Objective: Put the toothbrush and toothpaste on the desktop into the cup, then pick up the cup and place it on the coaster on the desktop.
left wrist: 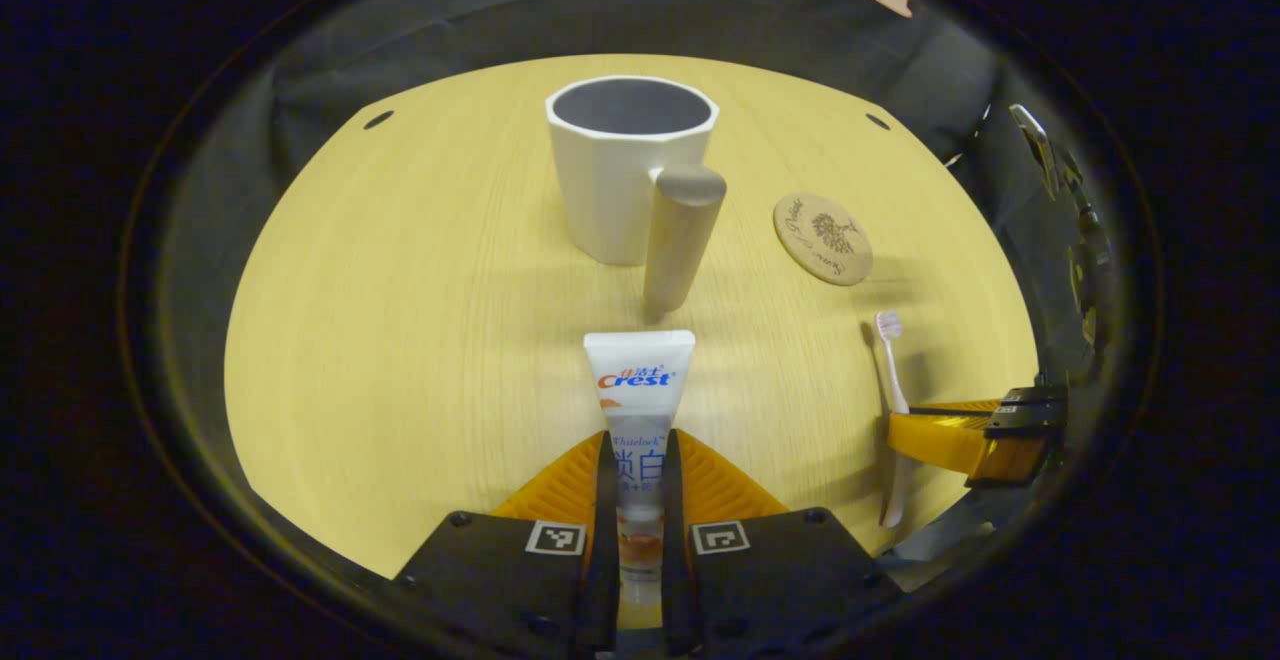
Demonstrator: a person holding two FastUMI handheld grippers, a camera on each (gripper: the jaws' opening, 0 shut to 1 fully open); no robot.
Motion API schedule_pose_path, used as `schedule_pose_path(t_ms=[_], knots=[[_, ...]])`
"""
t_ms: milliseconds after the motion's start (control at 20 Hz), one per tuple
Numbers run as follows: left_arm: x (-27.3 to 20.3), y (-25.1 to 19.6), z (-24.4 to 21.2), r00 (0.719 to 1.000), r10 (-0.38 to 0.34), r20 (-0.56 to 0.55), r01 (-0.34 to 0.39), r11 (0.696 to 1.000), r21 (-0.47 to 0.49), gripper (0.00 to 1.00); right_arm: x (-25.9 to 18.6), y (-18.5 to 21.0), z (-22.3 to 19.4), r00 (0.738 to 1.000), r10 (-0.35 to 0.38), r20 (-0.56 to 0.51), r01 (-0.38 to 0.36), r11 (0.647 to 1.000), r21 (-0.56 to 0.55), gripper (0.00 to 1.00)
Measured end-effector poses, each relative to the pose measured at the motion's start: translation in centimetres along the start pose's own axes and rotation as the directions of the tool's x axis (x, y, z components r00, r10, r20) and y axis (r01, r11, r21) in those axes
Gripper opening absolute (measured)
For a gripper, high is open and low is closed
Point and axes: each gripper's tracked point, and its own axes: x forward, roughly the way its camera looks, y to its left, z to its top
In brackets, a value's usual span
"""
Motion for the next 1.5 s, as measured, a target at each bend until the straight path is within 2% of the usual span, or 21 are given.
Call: schedule_pose_path(t_ms=[50,100,350,550,700,850,1050,1300,1500], knots=[[-0.5,0.2,0.3,1.0,0.004,0.022,-0.003,1.0,-0.011,0.25,-0.3,0.0,0.3,1.0,0.001,0.018,-0.001,1.0,-0.006,0.07],[-1.1,0.5,0.7,0.999,0.002,0.05,-0.001,1.0,-0.022,0.25,-0.7,0.1,0.7,0.999,0.005,0.033,-0.004,1.0,-0.011,0.04],[-4.0,1.8,3.6,0.98,0.009,0.197,0.007,0.997,-0.083,0.24,-2.7,0.9,2.9,0.989,0.047,0.14,-0.042,0.998,-0.041,0.04],[-6.7,3.4,6.0,0.947,0.033,0.319,-0.001,0.995,-0.1,0.23,-4.1,1.6,4.6,0.973,0.075,0.22,-0.057,0.995,-0.086,0.04],[-8.5,5.2,7.4,0.915,0.051,0.401,-0.009,0.994,-0.106,0.24,-5.5,2.5,6.5,0.95,0.102,0.293,-0.07,0.991,-0.118,0.04],[-11.3,7.0,9.3,0.865,0.063,0.498,-0.006,0.993,-0.116,0.24,-6.9,3.3,8.2,0.919,0.131,0.371,-0.08,0.985,-0.151,0.04],[-16.0,8.6,11.3,0.784,0.078,0.615,0.002,0.992,-0.129,0.24,-8.3,4.3,10.2,0.881,0.161,0.444,-0.09,0.98,-0.177,0.04],[-18.3,8.2,12.3,0.675,0.049,0.737,0.039,0.994,-0.103,0.24,-9.8,5.5,12.2,0.831,0.192,0.523,-0.108,0.976,-0.188,0.04],[-20.3,8.1,12.6,0.582,0.019,0.813,0.076,0.994,-0.077,0.24,-10.8,5.8,13.0,0.803,0.2,0.561,-0.1,0.974,-0.203,0.04]])
